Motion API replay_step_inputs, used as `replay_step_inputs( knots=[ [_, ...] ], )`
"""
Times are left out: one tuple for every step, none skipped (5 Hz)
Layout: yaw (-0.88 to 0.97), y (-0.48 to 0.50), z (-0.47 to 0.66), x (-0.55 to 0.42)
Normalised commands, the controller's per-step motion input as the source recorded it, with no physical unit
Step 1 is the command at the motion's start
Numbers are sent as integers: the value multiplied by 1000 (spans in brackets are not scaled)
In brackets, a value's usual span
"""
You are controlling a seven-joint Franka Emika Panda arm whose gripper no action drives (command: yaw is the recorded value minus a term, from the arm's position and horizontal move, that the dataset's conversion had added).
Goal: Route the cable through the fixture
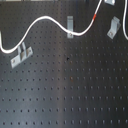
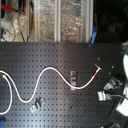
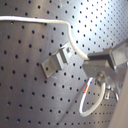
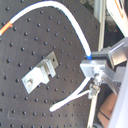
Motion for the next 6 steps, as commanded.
replay_step_inputs(
  knots=[
    [0,-1,29,-1],
    [0,-34,231,-19],
    [-60,79,432,-155],
    [-489,400,367,-1],
    [-520,502,352,66],
    [-571,416,328,57]
  ],
)
